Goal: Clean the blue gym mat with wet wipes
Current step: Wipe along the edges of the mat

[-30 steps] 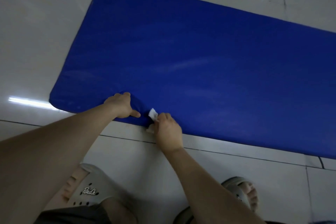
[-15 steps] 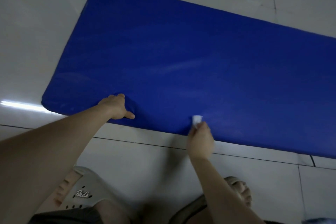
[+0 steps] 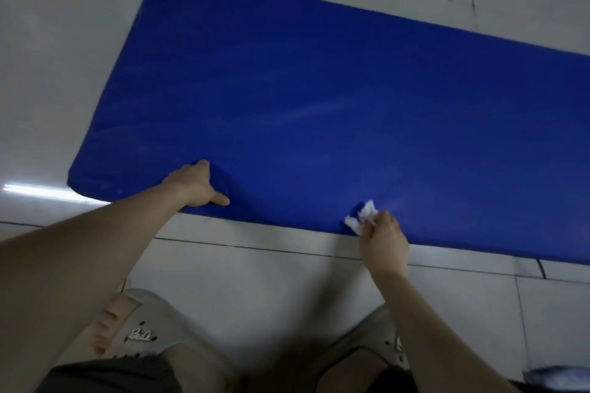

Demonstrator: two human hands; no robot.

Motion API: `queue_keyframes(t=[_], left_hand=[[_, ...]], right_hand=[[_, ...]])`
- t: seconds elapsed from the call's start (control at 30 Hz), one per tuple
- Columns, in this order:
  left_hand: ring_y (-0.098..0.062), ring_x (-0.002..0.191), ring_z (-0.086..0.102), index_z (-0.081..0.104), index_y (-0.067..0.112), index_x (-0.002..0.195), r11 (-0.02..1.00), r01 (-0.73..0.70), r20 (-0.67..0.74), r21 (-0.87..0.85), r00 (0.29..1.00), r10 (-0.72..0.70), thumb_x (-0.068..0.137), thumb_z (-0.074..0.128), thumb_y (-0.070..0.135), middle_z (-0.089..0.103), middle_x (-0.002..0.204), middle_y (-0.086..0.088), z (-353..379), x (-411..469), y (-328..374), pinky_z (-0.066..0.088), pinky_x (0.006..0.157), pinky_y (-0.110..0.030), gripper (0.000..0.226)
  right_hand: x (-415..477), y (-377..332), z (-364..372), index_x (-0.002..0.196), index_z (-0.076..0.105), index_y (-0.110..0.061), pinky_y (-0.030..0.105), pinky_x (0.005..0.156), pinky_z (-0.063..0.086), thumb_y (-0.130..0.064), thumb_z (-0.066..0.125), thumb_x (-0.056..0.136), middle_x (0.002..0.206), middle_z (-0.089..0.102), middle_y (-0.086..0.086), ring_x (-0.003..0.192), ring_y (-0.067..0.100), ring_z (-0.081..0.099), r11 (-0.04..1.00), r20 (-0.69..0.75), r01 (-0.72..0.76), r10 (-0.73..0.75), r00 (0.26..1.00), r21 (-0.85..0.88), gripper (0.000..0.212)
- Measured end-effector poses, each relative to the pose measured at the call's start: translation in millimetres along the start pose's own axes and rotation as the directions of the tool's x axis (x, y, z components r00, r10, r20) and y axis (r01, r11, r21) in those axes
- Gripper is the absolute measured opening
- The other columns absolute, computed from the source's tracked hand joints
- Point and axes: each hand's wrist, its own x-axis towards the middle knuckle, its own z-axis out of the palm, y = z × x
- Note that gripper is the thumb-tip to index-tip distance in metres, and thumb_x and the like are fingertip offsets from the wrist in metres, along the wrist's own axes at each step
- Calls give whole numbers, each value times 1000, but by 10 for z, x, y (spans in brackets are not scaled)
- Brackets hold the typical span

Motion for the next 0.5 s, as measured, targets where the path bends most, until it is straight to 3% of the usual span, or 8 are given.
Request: queue_keyframes(t=[0.13, 0.2, 0.27, 0.37, 0.43, 0.5], left_hand=[[-20, 88, 59, 53, 18, 96, 994, -21, -24, 103, 999, 24, 78, 78, 52, 59, 96, 0, -46, -137, 122, 54, 77, -36, 47], [-18, 77, 57, 55, 16, 87, 967, -103, -34, 232, 993, 114, 84, 68, 31, 59, 87, 2, -41, -231, 289, 47, 63, -31, 20], [-18, 75, 55, 54, 17, 84, 920, -241, -41, 310, 963, 267, 80, 59, 18, 57, 88, 1, 64, -313, 547, 46, 63, -32, 6], [-18, 86, 51, 51, 20, 90, 776, -463, -49, 428, 846, 532, 84, 63, 39, 52, 96, 3, 406, -443, 1014, 45, 74, -34, 23], [-20, 95, 52, 54, 22, 102, 657, -498, -39, 566, 780, 625, 83, 63, 58, 51, 102, 2, 639, -484, 1242, 39, 77, -33, 42], [-21, 100, 54, 58, 19, 110, 626, -468, -50, 624, 775, 630, 88, 62, 60, 55, 108, -1, 723, -442, 1341, 39, 80, -33, 48]], right_hand=[[162, 244, -71, 104, 55, -6, 37, 71, 44, -31, 46, 104, 107, 62, 17, 87, 30, 59, 929, 23, -326, 327, 945, 177, 27], [253, 331, -118, 107, 60, -3, 40, 76, 49, -35, 48, 102, 109, 64, 20, 93, 33, 62, 828, 74, -492, 492, 868, 270, 35], [303, 451, -177, 108, 64, -4, 42, 84, 51, -40, 49, 99, 110, 65, 20, 102, 35, 61, 738, 118, -600, 596, 794, 308, 40], [346, 513, -243, 98, 65, -6, 41, 83, 53, -47, 50, 95, 102, 69, 17, 102, 35, 63, 612, 145, -616, 641, 754, 497, 44], [337, 485, -264, 94, 67, -4, 34, 73, 51, -46, 56, 88, 92, 71, 13, 87, 31, 67, 539, 149, -583, 644, 751, 609, 43], [301, 457, -287, 88, 67, -5, 29, 64, 47, -38, 61, 84, 85, 71, 12, 77, 27, 67, 548, 168, -570, 615, 770, 612, 34]])
